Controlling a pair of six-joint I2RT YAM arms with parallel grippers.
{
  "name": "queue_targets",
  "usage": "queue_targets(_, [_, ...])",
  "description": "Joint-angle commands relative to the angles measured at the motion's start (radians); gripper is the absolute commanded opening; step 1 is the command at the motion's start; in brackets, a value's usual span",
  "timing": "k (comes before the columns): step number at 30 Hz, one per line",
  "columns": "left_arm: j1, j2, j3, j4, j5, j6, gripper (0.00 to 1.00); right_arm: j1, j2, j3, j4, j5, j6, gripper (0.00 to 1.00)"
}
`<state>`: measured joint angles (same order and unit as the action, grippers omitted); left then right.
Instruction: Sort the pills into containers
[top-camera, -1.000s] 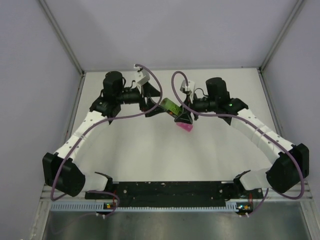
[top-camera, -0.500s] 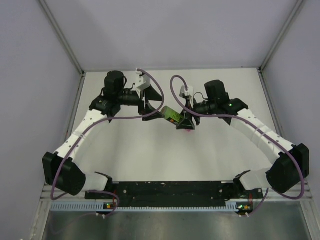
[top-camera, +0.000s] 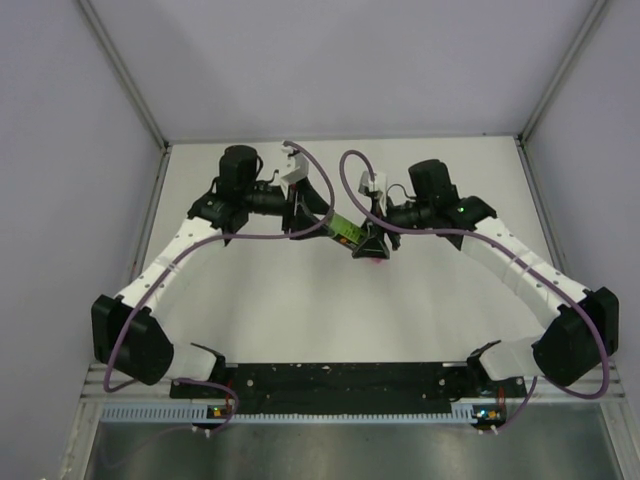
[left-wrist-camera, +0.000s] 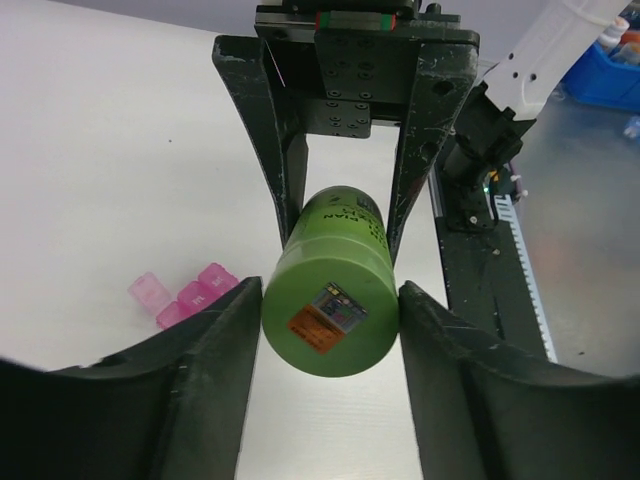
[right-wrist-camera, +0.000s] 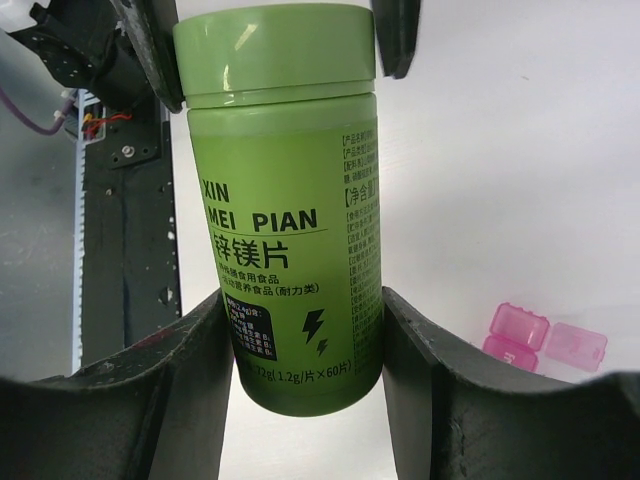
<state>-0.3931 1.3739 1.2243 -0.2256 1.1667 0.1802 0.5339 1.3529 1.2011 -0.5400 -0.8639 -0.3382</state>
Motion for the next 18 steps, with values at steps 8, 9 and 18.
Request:
queue_targets(8, [-0.009, 0.022, -0.057, 0.271, -0.039, -0.310, 0.00, 0.038, -0.064, 0.003, 0.132, 0.187, 0.024, 0.00])
queue_targets(9, [-0.009, 0.024, -0.068, 0.305, -0.067, -0.365, 0.00, 0.043, -0.069, 0.000, 0.146, 0.224, 0.030, 0.00])
queue_targets(18, [-0.016, 0.022, -0.010, 0.229, -0.433, -0.629, 0.00, 0.092, -0.077, -0.002, 0.258, 0.489, 0.062, 0.00])
